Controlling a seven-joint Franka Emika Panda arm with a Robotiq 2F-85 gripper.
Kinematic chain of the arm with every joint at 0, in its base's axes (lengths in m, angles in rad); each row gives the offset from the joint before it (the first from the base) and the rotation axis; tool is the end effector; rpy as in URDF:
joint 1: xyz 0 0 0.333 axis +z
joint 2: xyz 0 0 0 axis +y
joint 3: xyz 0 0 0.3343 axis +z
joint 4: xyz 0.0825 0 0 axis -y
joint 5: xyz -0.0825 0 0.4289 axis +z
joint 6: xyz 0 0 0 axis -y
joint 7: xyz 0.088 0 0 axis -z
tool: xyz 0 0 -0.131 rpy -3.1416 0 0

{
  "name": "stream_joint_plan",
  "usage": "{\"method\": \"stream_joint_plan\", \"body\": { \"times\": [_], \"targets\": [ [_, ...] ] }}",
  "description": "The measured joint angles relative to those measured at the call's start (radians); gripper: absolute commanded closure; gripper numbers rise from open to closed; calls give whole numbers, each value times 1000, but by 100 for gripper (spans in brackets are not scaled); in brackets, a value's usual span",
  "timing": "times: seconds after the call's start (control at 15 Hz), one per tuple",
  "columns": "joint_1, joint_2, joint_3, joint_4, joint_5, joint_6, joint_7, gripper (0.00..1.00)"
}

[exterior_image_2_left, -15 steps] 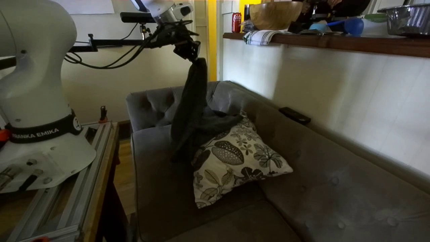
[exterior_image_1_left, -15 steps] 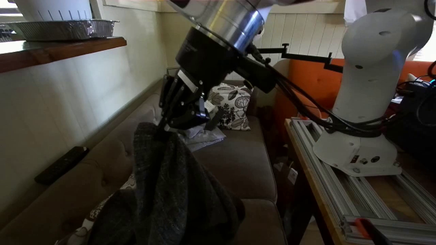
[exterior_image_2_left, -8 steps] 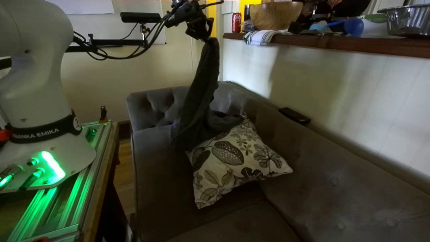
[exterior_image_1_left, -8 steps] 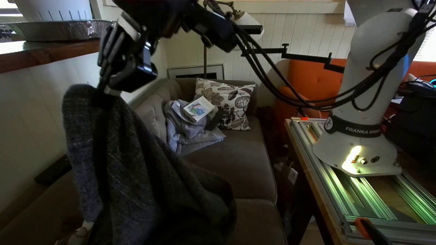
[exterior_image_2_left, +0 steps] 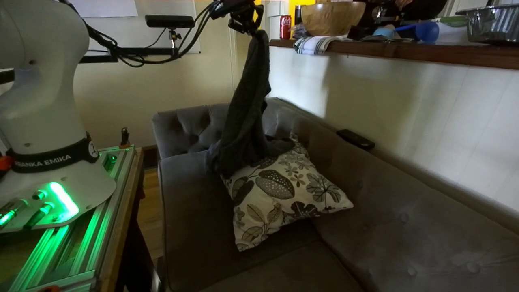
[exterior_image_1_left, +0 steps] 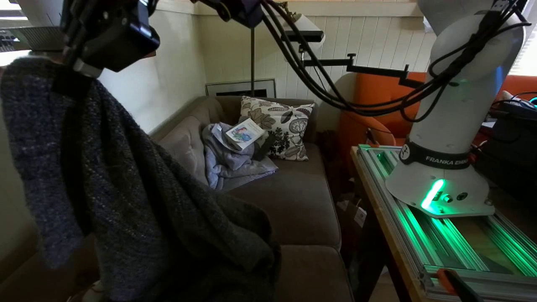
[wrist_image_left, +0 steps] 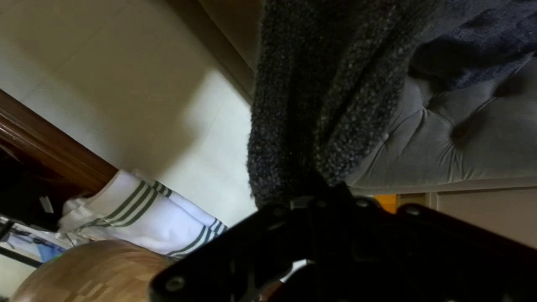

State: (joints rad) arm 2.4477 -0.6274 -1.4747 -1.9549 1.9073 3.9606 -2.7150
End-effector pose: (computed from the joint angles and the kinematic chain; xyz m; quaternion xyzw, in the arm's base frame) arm 0.4844 0.2824 0.4323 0.8108 0.4721 0.3460 0.0054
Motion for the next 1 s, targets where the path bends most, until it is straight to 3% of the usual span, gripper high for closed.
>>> {"method": "stream_joint_plan", "body": {
  "times": [0.27,1.0],
  "targets": [
    [3,-14,34,-32,-8,-8,1,99],
    [3,-13,35,-32,-5,-18,12,99]
  ]
}}
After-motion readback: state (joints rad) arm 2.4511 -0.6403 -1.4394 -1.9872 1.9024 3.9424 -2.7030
